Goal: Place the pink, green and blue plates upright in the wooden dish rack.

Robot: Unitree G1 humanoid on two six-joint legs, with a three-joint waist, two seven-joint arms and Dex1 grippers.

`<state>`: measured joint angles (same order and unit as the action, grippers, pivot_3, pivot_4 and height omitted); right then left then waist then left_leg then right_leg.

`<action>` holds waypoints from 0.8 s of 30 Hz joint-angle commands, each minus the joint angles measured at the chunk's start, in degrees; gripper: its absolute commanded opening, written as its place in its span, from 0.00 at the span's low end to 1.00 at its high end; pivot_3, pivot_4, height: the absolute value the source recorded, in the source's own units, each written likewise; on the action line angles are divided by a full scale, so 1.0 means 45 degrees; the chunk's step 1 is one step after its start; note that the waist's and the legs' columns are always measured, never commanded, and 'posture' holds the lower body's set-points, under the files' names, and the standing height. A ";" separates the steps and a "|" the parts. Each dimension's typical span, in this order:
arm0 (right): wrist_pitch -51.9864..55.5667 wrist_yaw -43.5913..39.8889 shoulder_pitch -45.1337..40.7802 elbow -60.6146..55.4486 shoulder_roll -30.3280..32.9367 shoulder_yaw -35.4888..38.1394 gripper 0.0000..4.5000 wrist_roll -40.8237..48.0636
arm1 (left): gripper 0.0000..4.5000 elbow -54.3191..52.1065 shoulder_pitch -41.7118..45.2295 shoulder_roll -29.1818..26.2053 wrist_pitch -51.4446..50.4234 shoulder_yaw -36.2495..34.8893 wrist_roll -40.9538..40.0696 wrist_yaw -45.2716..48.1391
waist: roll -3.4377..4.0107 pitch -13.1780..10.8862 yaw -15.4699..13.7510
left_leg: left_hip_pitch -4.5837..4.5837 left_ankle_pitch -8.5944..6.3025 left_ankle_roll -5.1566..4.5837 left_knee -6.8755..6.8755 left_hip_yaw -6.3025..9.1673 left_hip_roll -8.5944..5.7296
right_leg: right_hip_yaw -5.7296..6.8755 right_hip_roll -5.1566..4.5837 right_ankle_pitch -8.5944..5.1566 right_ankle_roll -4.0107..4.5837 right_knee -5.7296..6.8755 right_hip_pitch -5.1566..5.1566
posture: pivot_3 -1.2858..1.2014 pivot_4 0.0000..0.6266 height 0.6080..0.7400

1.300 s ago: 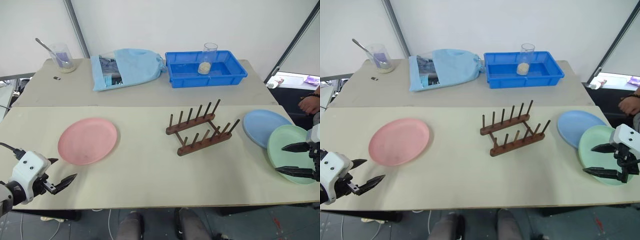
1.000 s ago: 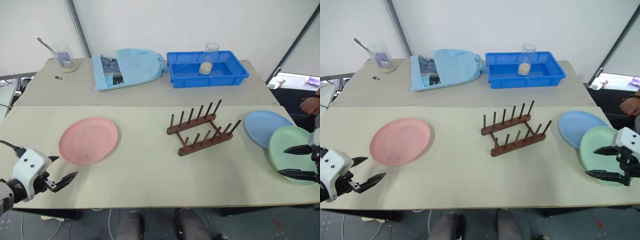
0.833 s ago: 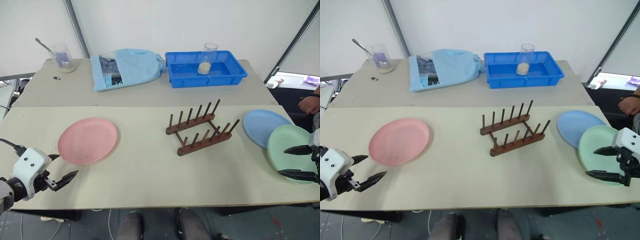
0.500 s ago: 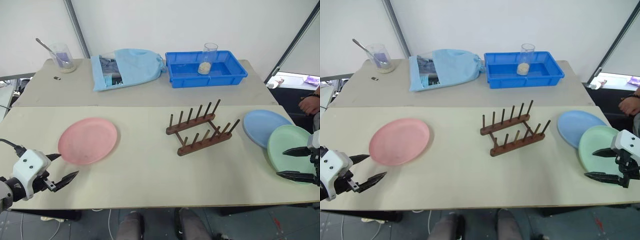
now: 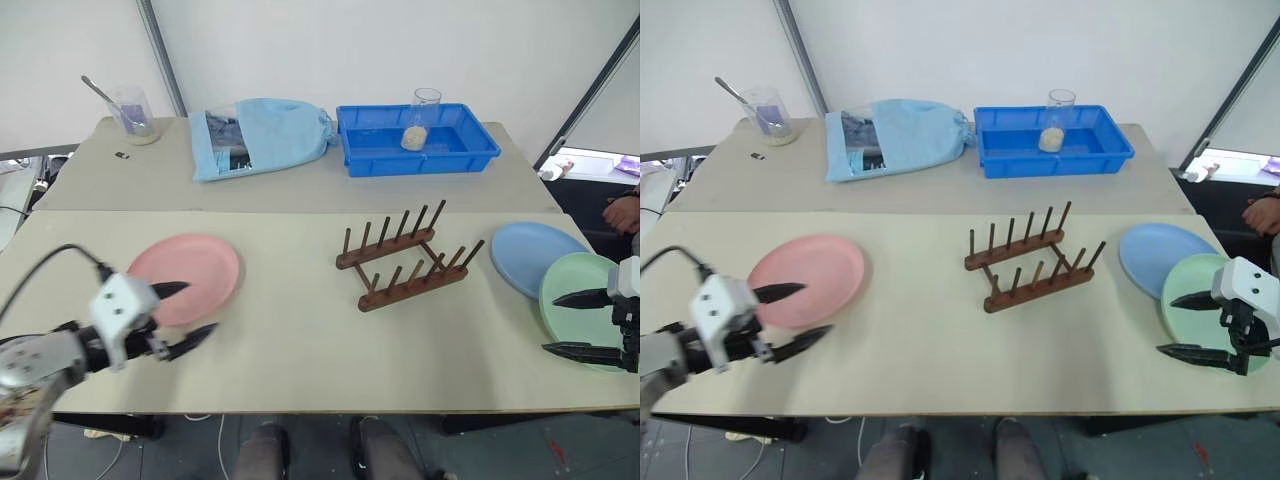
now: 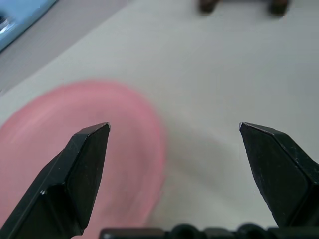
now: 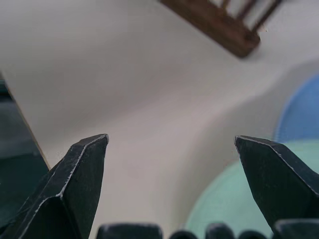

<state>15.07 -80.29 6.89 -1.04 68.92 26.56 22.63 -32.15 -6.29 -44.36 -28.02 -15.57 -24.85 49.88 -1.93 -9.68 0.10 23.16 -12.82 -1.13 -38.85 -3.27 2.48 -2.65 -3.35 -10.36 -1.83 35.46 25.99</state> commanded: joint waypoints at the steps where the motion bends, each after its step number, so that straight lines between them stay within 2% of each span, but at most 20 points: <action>1: 0.1444 0.0400 0.0403 -0.2231 -0.0234 0.1299 1.00 0.0961 | 0.99 -0.0374 0.1517 0.1003 -0.0787 0.2448 0.0299 -0.1103 | -0.0002 0.0000 -0.0037 | 0.0000 0.0000 0.0000 -0.0001 0.0003 -0.0002 | -0.0003 0.0004 0.0000 -0.0001 0.0009 0.0000 | 0.52 0.24 1.00; 5: 0.3371 0.1262 0.0633 -0.4705 -0.0714 0.1965 1.00 0.2131 | 0.99 0.1221 0.3171 0.3253 0.0051 0.5264 0.1616 -0.2006 | -0.0010 0.0004 -0.0055 | -0.0005 0.0002 -0.0001 -0.0020 0.0017 -0.0020 | -0.0034 0.0023 0.0004 -0.0005 0.0059 -0.0009 | 0.52 0.24 1.00; 10: 0.5168 0.2410 0.0749 -0.6371 -0.1164 0.2218 1.00 0.3073 | 0.99 0.4308 0.4126 0.5369 0.1868 0.7408 0.3038 -0.2284 | -0.0026 -0.0005 -0.0039 | -0.0075 0.0003 -0.0003 -0.0026 0.0064 -0.0091 | -0.0096 0.0024 0.0005 -0.0012 0.0068 -0.0090 | 0.52 0.24 1.00; 14: 0.5550 0.2798 0.0913 -0.6891 -0.1413 0.2331 1.00 0.3177 | 0.99 0.7011 0.5087 0.6789 0.3559 0.8035 0.4087 -0.2952 | -0.0027 -0.0006 -0.0041 | -0.0139 0.0002 -0.0001 -0.0027 0.0092 -0.0131 | -0.0134 0.0022 0.0004 -0.0027 0.0009 -0.0184 | 0.52 0.24 1.00; 21: 0.6013 0.3199 0.1047 -0.7477 -0.1560 0.2510 1.00 0.3573 | 0.99 1.1030 0.6806 0.8966 0.5080 0.8201 0.5193 -0.4180 | -0.0027 -0.0002 -0.0037 | -0.0086 0.0003 -0.0003 -0.0047 0.0102 -0.0177 | -0.0189 0.0018 0.0050 -0.0105 -0.0111 -0.0222 | 0.52 0.24 1.00; 24: 0.6056 0.3276 0.1144 -0.7632 -0.1627 0.2566 1.00 0.3609 | 0.81 1.1705 0.7073 0.9456 0.5403 0.8249 0.5296 -0.4101 | -0.0026 0.0001 -0.0055 | -0.0068 0.0003 -0.0004 -0.0046 0.0104 -0.0189 | -0.0215 0.0020 0.0060 -0.0125 -0.0117 -0.0220 | 0.52 0.24 1.00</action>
<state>41.91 -65.87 12.05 -33.99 61.77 35.62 37.46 18.72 25.33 -2.64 -4.52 20.90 -1.92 31.63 -2.05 -9.67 -0.15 22.85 -12.81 -1.16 -39.05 -2.80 1.63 -3.63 -3.26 -10.10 -2.42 34.93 25.00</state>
